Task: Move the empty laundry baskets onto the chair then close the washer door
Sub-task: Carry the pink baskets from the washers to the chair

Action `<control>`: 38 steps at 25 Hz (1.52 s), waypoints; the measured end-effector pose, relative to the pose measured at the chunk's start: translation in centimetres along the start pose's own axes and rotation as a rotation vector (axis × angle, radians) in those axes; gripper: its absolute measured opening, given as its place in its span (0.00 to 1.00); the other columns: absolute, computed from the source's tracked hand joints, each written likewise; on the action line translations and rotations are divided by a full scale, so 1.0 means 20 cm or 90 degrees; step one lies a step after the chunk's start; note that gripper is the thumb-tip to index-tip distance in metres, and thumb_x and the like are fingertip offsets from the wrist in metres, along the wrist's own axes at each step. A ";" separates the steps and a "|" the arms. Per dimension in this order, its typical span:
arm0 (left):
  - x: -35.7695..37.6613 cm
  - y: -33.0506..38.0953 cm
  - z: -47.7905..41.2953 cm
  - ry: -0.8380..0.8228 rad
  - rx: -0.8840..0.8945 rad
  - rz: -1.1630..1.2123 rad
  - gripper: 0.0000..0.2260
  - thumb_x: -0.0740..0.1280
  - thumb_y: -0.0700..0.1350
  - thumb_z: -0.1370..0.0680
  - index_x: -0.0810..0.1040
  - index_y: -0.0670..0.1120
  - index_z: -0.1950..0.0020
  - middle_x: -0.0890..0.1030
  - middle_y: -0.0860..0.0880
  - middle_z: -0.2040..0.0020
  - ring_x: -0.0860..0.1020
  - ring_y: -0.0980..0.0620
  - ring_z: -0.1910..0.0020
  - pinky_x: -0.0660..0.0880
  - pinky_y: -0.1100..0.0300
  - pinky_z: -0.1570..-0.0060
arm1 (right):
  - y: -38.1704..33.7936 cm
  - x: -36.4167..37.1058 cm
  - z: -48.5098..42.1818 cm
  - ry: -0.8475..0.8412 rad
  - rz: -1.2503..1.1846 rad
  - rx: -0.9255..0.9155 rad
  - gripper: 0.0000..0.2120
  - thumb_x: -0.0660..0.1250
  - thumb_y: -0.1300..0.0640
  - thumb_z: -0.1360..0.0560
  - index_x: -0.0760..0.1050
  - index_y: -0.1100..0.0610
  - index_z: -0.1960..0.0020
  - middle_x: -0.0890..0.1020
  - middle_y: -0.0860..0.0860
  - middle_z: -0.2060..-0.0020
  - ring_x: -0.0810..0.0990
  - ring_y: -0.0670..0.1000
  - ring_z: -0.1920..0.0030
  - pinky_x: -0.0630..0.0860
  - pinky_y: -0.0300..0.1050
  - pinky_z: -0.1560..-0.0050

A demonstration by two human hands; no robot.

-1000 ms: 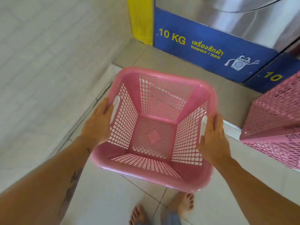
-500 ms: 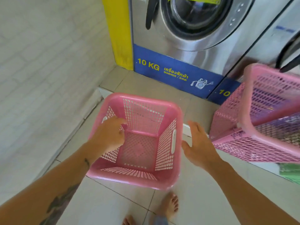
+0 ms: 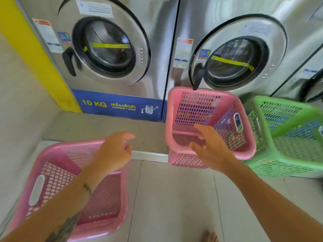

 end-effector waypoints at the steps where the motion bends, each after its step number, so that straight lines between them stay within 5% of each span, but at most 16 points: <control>1: 0.10 0.10 -0.08 0.002 0.002 -0.007 0.16 0.67 0.36 0.28 0.81 0.46 0.41 0.81 0.44 0.42 0.80 0.45 0.45 0.73 0.53 0.40 | 0.14 -0.10 -0.03 0.007 -0.008 0.018 0.29 0.69 0.54 0.25 0.63 0.50 0.27 0.70 0.48 0.37 0.72 0.49 0.37 0.73 0.54 0.35; 6: 0.55 0.53 -0.44 0.012 -0.008 -0.074 0.20 0.68 0.36 0.29 0.78 0.47 0.37 0.76 0.43 0.41 0.74 0.42 0.41 0.70 0.50 0.39 | 0.84 -0.48 -0.19 0.034 -0.002 0.082 0.30 0.68 0.52 0.26 0.63 0.50 0.26 0.69 0.49 0.31 0.71 0.51 0.33 0.69 0.55 0.31; 9: 0.74 0.61 -0.65 0.008 -0.022 -0.150 0.21 0.65 0.39 0.30 0.74 0.46 0.36 0.74 0.42 0.40 0.71 0.37 0.38 0.71 0.43 0.39 | 1.22 -0.63 -0.34 0.072 0.035 0.135 0.31 0.66 0.53 0.29 0.63 0.51 0.28 0.71 0.55 0.35 0.73 0.60 0.37 0.72 0.57 0.39; 11: 0.85 0.60 -0.74 -0.003 -0.036 -0.233 0.23 0.60 0.45 0.31 0.71 0.45 0.36 0.73 0.40 0.39 0.69 0.35 0.38 0.70 0.40 0.38 | 1.39 -0.64 -0.45 0.089 0.069 0.151 0.37 0.63 0.53 0.33 0.56 0.47 0.25 0.71 0.57 0.41 0.72 0.63 0.41 0.73 0.61 0.42; 14: 0.96 0.53 -0.81 -0.018 -0.091 -0.304 0.30 0.62 0.46 0.29 0.63 0.49 0.27 0.63 0.38 0.26 0.63 0.34 0.30 0.67 0.38 0.34 | 1.54 -0.59 -0.59 0.081 0.123 0.161 0.43 0.64 0.61 0.31 0.47 0.45 0.23 0.65 0.61 0.33 0.68 0.69 0.35 0.69 0.65 0.38; 21: 1.07 0.47 -0.96 0.005 -0.053 -0.271 0.35 0.65 0.39 0.24 0.52 0.45 0.20 0.49 0.39 0.20 0.61 0.33 0.27 0.62 0.44 0.31 | 1.66 -0.46 -0.78 0.088 0.223 0.122 0.38 0.64 0.64 0.28 0.50 0.57 0.23 0.56 0.60 0.27 0.72 0.71 0.40 0.76 0.62 0.47; 29: 1.04 0.36 -0.74 0.091 -0.020 -0.314 0.37 0.70 0.33 0.32 0.63 0.43 0.24 0.57 0.38 0.22 0.75 0.28 0.51 0.74 0.38 0.48 | 1.60 -0.39 -0.57 0.072 0.269 0.147 0.46 0.68 0.65 0.33 0.51 0.47 0.22 0.51 0.54 0.24 0.77 0.65 0.45 0.77 0.54 0.55; 38: 0.78 0.13 -0.16 0.070 -0.033 -0.237 0.40 0.71 0.33 0.35 0.63 0.46 0.24 0.64 0.43 0.24 0.72 0.34 0.38 0.75 0.38 0.41 | 1.32 -0.14 -0.05 0.064 0.236 0.128 0.43 0.68 0.67 0.34 0.58 0.48 0.24 0.57 0.53 0.25 0.77 0.66 0.43 0.79 0.59 0.54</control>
Point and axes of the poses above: each hand's wrist, its own z-axis away from the middle knuckle, its own x-axis out of the palm, y = z × x, the point moved 10 cm from there along -z, towards the middle knuckle
